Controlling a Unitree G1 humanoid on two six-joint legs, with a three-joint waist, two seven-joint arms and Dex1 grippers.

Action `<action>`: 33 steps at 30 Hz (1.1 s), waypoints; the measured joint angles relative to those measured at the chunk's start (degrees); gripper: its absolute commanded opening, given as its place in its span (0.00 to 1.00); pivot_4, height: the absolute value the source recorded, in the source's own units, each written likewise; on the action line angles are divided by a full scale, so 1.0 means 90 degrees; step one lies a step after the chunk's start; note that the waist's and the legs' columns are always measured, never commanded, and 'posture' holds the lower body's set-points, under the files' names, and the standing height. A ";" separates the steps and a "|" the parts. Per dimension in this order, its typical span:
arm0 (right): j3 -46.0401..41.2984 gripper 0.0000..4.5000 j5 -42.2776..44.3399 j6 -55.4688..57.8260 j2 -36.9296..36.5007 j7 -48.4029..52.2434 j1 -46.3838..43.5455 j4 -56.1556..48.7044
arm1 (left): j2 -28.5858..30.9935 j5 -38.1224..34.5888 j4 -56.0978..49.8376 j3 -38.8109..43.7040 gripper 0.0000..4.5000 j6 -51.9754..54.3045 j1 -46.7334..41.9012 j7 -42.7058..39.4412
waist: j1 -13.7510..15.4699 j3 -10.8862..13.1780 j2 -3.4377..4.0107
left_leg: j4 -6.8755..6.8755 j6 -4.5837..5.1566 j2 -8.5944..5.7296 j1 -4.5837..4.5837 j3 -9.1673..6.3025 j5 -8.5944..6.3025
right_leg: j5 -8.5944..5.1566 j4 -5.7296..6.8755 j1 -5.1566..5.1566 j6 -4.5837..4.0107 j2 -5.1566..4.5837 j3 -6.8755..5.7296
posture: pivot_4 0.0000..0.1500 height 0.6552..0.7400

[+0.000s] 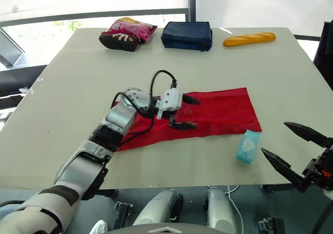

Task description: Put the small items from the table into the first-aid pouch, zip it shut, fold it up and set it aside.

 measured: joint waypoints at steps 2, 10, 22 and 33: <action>-0.0023 1.00 0.0043 -0.0018 -0.0014 -0.0025 0.0045 -0.0007 | -0.0140 0.0165 0.0112 -0.0022 0.99 -0.0017 0.0001 0.0150 | 0.0012 0.0001 -0.0001 | 0.0000 0.0001 0.0000 -0.0002 0.0000 -0.0001 | 0.0000 -0.0002 0.0000 0.0000 0.0000 -0.0001 | 1.00 0.87; -0.0083 1.00 0.0093 -0.0151 -0.0027 -0.0295 0.0118 -0.0108 | -0.1062 0.0953 0.1107 -0.0212 0.57 -0.0475 -0.0371 0.0876 | 0.0052 0.0001 -0.0002 | 0.0000 0.0001 0.0000 -0.0003 0.0004 -0.0001 | -0.0008 -0.0002 -0.0001 0.0015 -0.0001 0.0001 | 1.00 0.87; -0.0080 1.00 0.0140 -0.0262 -0.0041 -0.0368 0.0298 -0.0125 | -0.0462 0.0567 0.0870 -0.0200 0.02 -0.1499 0.0081 -0.0674 | -0.0006 0.0001 -0.0001 | -0.0002 0.0003 0.0004 -0.0001 0.0006 -0.0002 | -0.0001 -0.0001 -0.0001 0.0002 0.0001 0.0001 | 1.00 0.87; -0.0049 1.00 0.0223 -0.0295 -0.0209 -0.0361 0.0292 -0.0131 | 0.0132 0.0163 0.1115 -0.0164 0.02 -0.2339 -0.0006 -0.2105 | -0.0030 0.0000 0.0000 | -0.0002 0.0010 0.0005 0.0000 0.0005 -0.0006 | 0.0000 -0.0001 -0.0001 0.0001 0.0002 -0.0001 | 1.00 0.87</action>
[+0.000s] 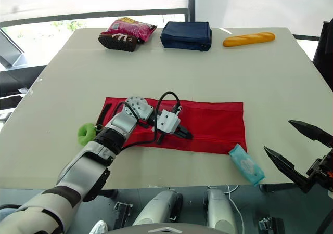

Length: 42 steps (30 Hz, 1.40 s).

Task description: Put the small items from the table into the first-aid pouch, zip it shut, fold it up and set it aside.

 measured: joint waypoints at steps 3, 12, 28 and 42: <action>0.0141 1.00 -0.0009 -0.0004 -0.0030 -0.0003 -0.0013 0.0000 | -0.0094 0.0039 0.0623 0.0190 0.14 -0.0125 -0.0346 0.0197 | 0.0003 0.0001 -0.0001 | 0.0002 0.0001 0.0000 -0.0001 0.0000 -0.0001 | 0.0000 0.0001 0.0000 0.0001 0.0000 -0.0001 | 1.00 0.87; 0.0142 1.00 -0.0007 -0.0018 -0.0031 0.0034 0.0124 -0.0005 | -0.0118 -0.0479 0.0513 0.0585 0.85 0.0945 -0.0537 -0.0169 | -0.0009 0.0001 -0.0001 | 0.0003 0.0000 0.0000 -0.0002 -0.0001 0.0000 | 0.0000 0.0001 0.0000 0.0000 0.0002 -0.0002 | 1.00 0.87; 0.0111 1.00 -0.0006 -0.0293 0.0130 0.0138 0.0565 -0.0123 | -0.0937 0.1042 -0.1377 -0.0179 0.36 0.1994 0.0516 0.2252 | 0.0010 -0.0002 0.0003 | 0.0004 0.0001 0.0002 0.0001 0.0005 -0.0001 | -0.0012 0.0000 0.0002 0.0020 0.0002 0.0008 | 1.00 0.87; 0.0112 1.00 -0.0048 -0.0427 0.0130 0.0138 0.0653 -0.0117 | -0.0868 0.1002 -0.1881 -0.0310 0.01 0.2718 0.0724 0.2375 | 0.0044 -0.0002 0.0003 | 0.0005 0.0001 0.0002 0.0001 0.0006 -0.0001 | -0.0013 0.0000 0.0002 0.0022 0.0001 0.0007 | 1.00 0.87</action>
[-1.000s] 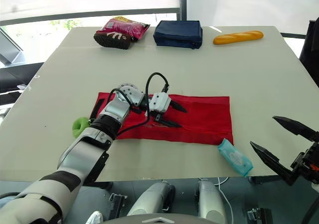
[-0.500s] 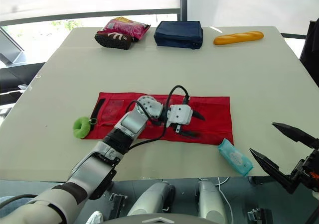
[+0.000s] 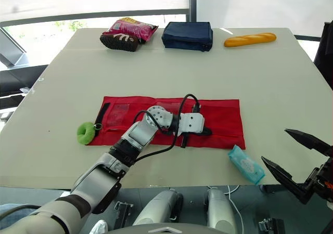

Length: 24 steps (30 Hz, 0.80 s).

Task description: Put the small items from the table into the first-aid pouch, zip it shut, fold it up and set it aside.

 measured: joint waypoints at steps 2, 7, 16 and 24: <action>0.0000 1.00 -0.0013 -0.0001 0.0000 0.0001 -0.0002 0.0001 | 0.0011 -0.0117 -0.0123 0.0008 0.01 0.0229 0.0021 -0.0091 | 0.0003 0.0000 0.0000 | 0.0000 0.0000 0.0000 0.0000 0.0000 0.0000 | 0.0000 0.0000 0.0000 0.0000 0.0000 0.0000 | 1.00 0.87; 0.0001 1.00 -0.0034 -0.0005 0.0000 0.0003 -0.0002 0.0001 | 0.0081 -0.0235 -0.0393 0.0006 0.01 0.0679 0.0023 -0.0290 | 0.0001 0.0000 0.0000 | 0.0000 0.0000 0.0000 0.0000 0.0000 0.0000 | 0.0000 0.0000 0.0000 0.0000 0.0000 0.0000 | 1.00 0.87; 0.0002 1.00 -0.0039 -0.0009 0.0009 -0.0003 0.0001 -0.0004 | 0.0193 -0.0040 -0.0396 -0.0083 0.66 0.0341 0.0018 -0.0151 | 0.0010 0.0000 0.0000 | 0.0000 -0.0001 0.0000 0.0000 0.0000 0.0001 | 0.0000 -0.0001 0.0000 0.0000 0.0000 0.0001 | 1.00 0.87; 0.0002 1.00 -0.0048 -0.0010 0.0039 -0.0002 0.0077 -0.0010 | 0.0176 0.0091 -0.0260 -0.0216 0.66 0.0198 -0.0051 -0.0042 | 0.0028 0.0000 0.0000 | 0.0000 0.0000 0.0000 0.0000 0.0001 0.0000 | 0.0000 -0.0001 0.0001 0.0000 -0.0001 0.0001 | 1.00 0.87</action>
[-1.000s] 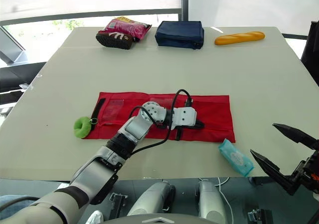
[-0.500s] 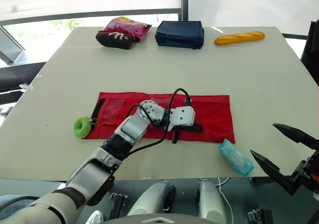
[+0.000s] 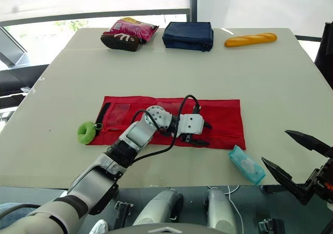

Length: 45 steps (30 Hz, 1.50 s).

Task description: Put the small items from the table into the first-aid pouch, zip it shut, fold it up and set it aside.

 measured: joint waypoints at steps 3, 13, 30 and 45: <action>0.0000 1.00 -0.0053 0.0000 -0.0001 0.0010 0.0078 -0.0003 | -0.0042 0.0021 0.0067 0.0000 0.66 0.0026 -0.0053 0.0070 | 0.0011 0.0000 0.0000 | 0.0000 0.0000 0.0000 0.0000 0.0000 0.0000 | 0.0000 0.0000 0.0000 0.0000 0.0000 0.0000 | 1.00 0.87; 0.0000 1.00 -0.0082 -0.0002 -0.0001 0.0091 0.0120 -0.0002 | -0.0027 -0.0071 0.0115 0.0078 0.66 0.0266 -0.0120 0.0136 | 0.0013 0.0000 0.0000 | 0.0000 0.0000 0.0000 0.0000 0.0001 0.0000 | -0.0001 0.0000 0.0000 0.0001 0.0000 0.0001 | 1.00 0.87; -0.0001 1.00 -0.0078 -0.0002 -0.0008 0.0076 0.0128 -0.0019 | -0.0180 -0.0088 0.0330 0.0217 0.66 0.0466 -0.0258 0.0384 | 0.0069 0.0000 0.0000 | 0.0000 0.0000 0.0000 0.0000 0.0004 0.0000 | -0.0001 0.0000 0.0000 0.0002 -0.0001 0.0003 | 1.00 0.87; -0.0001 1.00 -0.0044 0.0000 -0.0005 -0.0018 0.0234 -0.0127 | -0.0313 0.0122 0.0578 0.0149 0.66 0.0378 -0.0516 0.0564 | 0.0074 0.0001 -0.0001 | 0.0000 -0.0002 0.0000 -0.0001 0.0006 0.0001 | -0.0001 0.0000 -0.0001 0.0003 -0.0001 0.0004 | 1.00 0.87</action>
